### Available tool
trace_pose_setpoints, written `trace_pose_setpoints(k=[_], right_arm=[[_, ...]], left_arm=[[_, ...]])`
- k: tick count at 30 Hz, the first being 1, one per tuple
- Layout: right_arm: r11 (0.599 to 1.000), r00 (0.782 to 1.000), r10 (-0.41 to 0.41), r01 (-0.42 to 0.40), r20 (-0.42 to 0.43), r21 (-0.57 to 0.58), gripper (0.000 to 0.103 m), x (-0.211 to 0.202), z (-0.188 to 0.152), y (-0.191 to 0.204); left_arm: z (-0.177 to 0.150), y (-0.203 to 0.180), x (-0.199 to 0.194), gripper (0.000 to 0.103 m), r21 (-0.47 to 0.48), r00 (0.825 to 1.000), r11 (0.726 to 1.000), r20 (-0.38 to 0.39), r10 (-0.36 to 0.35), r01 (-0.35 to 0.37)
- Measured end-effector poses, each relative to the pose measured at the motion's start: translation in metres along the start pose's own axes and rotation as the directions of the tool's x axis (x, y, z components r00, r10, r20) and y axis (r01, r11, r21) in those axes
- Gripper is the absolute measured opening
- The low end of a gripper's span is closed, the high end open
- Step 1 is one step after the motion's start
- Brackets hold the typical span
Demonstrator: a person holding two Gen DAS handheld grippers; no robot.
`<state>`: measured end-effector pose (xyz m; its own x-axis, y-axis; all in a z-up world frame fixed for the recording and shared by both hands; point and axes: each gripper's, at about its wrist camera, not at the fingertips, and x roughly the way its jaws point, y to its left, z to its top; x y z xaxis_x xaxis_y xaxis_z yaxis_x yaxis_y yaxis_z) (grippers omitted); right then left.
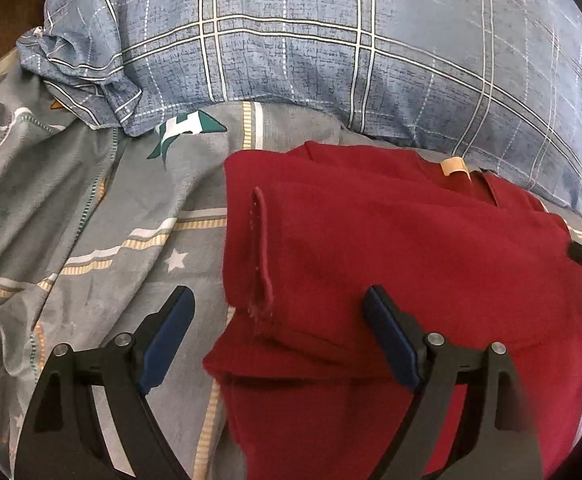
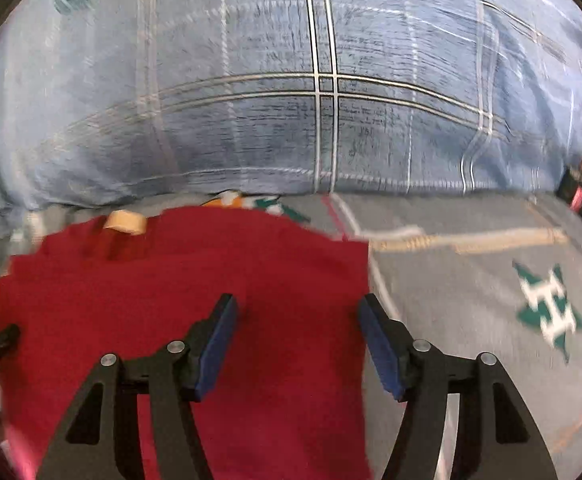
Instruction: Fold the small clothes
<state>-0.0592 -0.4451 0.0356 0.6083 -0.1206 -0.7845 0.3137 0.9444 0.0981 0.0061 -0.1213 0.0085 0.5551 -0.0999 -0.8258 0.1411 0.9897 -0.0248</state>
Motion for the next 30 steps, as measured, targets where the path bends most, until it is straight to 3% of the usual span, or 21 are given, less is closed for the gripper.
trace_pose_setpoints(k=[4,8,11,15,20,30], right_arm=[[0.999,0.997,0.014,-0.017,-0.075,-0.029,0.068,-0.008,-0.035,-0.005],[1.0,0.996,0.02,-0.018,-0.083,0.02,0.07,-0.027,-0.043,-0.013],[0.996,0.996,0.084,-0.084,-0.033,0.004,0.07,-0.069,-0.053,-0.012],[0.994,0.996,0.092,-0.091,0.008,-0.062,0.075,-0.13,-0.078,-0.01],[0.99,0.986,0.138,-0.138,0.092,-0.008,0.084,-0.188,-0.117,-0.022],[0.982,0.983,0.185,-0.185,-0.012,0.038,0.084,-0.19,-0.192,-0.024]], left_arm=[[-0.007,-0.001,-0.013,0.088,0.017,1.0,1.0,0.014,0.006,-0.007],[-0.019,-0.004,-0.045,0.088,0.057,0.999,0.998,0.033,-0.003,0.001],[-0.033,0.002,-0.077,0.088,0.08,0.997,0.997,0.075,0.001,-0.007],[-0.058,0.013,-0.101,0.088,0.056,0.997,0.998,0.073,-0.012,0.008],[-0.092,0.02,-0.124,0.088,0.058,0.997,0.998,0.076,-0.007,0.002],[-0.141,0.022,-0.154,0.088,0.107,0.996,0.994,0.087,0.001,-0.01]])
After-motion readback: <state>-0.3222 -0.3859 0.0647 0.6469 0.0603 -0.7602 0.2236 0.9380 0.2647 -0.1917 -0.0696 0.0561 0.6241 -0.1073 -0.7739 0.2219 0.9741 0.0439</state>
